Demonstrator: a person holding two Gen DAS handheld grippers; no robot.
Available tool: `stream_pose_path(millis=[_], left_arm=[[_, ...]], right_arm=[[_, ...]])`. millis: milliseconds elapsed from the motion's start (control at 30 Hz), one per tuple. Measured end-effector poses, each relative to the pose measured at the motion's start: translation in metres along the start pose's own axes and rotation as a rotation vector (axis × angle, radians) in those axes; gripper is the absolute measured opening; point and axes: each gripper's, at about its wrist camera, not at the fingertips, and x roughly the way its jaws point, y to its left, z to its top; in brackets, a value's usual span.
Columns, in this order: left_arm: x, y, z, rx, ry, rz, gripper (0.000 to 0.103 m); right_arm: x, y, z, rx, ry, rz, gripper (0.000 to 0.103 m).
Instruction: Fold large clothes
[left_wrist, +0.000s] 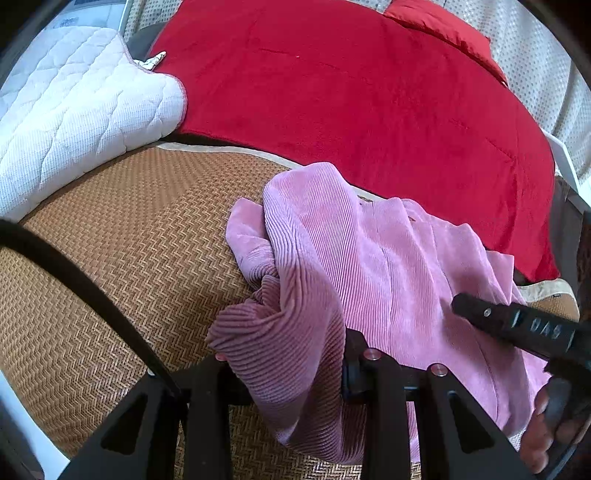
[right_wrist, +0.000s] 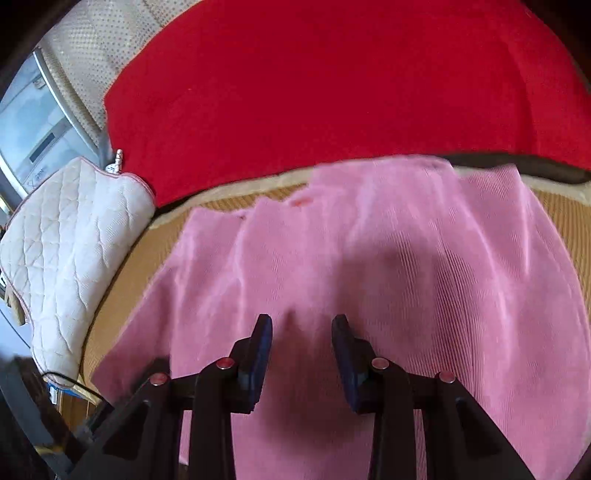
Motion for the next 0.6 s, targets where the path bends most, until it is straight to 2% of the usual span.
stream_pose_path(millis=[100, 167, 233, 367, 500, 600], left_arm=[[0.002, 0.002, 0.0, -0.006, 0.008, -0.001, 0.035], [0.005, 0.005, 0.001, -0.021, 0.02, -0.006, 0.038], [0.007, 0.009, 0.001, -0.047, 0.034, -0.015, 0.044], [0.014, 0.024, 0.004, -0.124, 0.076, -0.028, 0.064], [0.02, 0.036, 0.007, -0.19, 0.106, -0.077, 0.065], [0.019, 0.041, 0.011, -0.197, 0.109, -0.083, 0.065]], right_arm=[[-0.006, -0.002, -0.002, -0.023, -0.011, -0.007, 0.037], [-0.011, -0.001, -0.002, -0.005, -0.009, 0.025, 0.037], [-0.021, -0.001, -0.003, -0.002, -0.023, 0.042, 0.037], [-0.048, -0.015, -0.016, 0.005, -0.066, 0.035, 0.037], [-0.047, -0.03, -0.031, 0.035, -0.033, 0.041, 0.037], [-0.049, -0.034, -0.041, 0.026, -0.056, 0.064, 0.037]])
